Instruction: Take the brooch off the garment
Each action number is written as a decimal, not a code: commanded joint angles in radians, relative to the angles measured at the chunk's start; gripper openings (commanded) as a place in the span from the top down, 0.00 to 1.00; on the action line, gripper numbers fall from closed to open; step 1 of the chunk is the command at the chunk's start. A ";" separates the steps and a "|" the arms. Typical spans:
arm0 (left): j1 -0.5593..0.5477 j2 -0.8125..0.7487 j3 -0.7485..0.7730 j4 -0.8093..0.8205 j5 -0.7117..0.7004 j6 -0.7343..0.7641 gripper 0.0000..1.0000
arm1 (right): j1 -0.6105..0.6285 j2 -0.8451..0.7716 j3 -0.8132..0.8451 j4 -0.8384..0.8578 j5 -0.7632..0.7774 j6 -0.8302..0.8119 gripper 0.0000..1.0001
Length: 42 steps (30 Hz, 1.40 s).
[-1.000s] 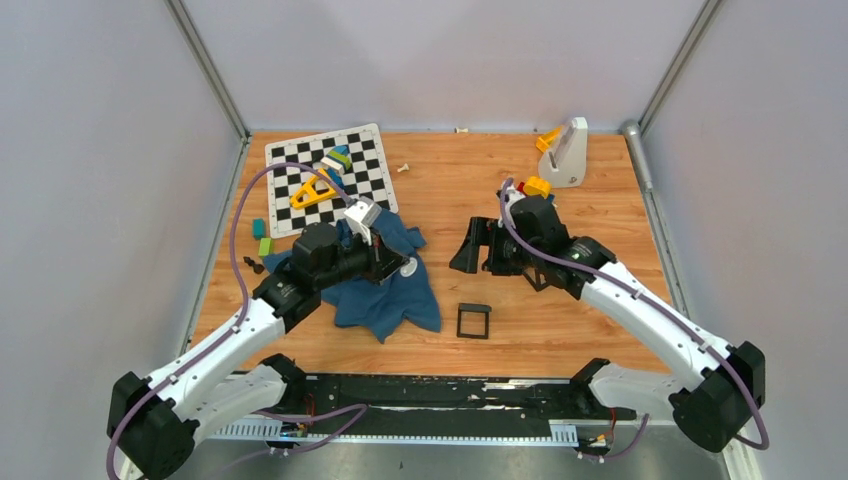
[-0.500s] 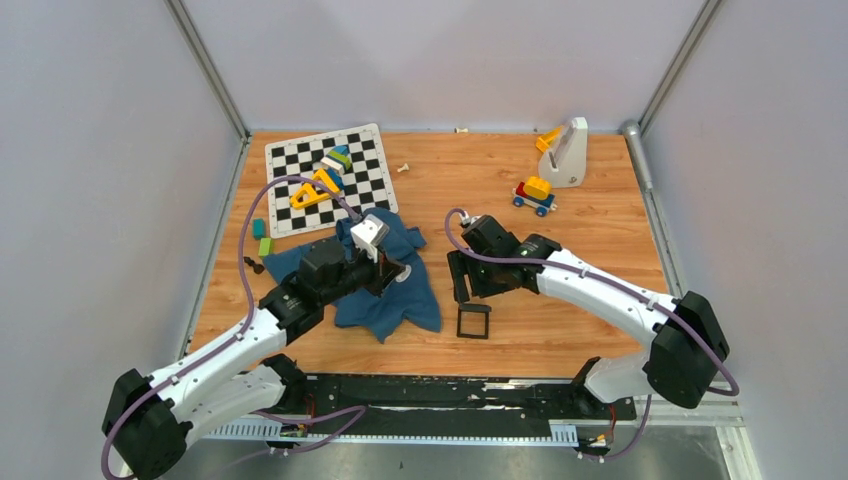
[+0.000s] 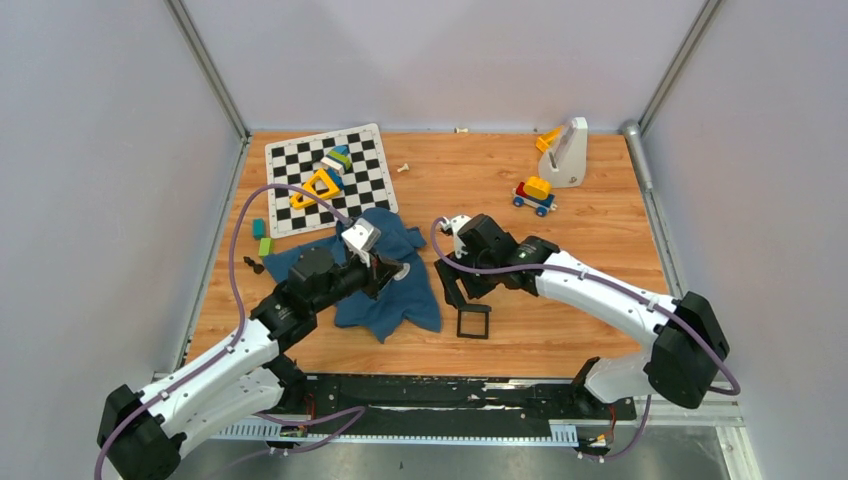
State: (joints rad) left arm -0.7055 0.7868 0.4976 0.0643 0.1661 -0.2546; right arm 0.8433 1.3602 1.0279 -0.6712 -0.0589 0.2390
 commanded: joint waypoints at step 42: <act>-0.038 0.124 -0.012 0.153 0.033 -0.001 1.00 | 0.065 0.196 0.161 -0.191 0.294 0.218 0.98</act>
State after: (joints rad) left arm -0.7162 0.8680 0.4953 0.1192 0.1856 -0.2554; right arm 0.9497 1.5581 1.1458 -0.8345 0.2565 0.3447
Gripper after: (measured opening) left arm 0.006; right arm 0.163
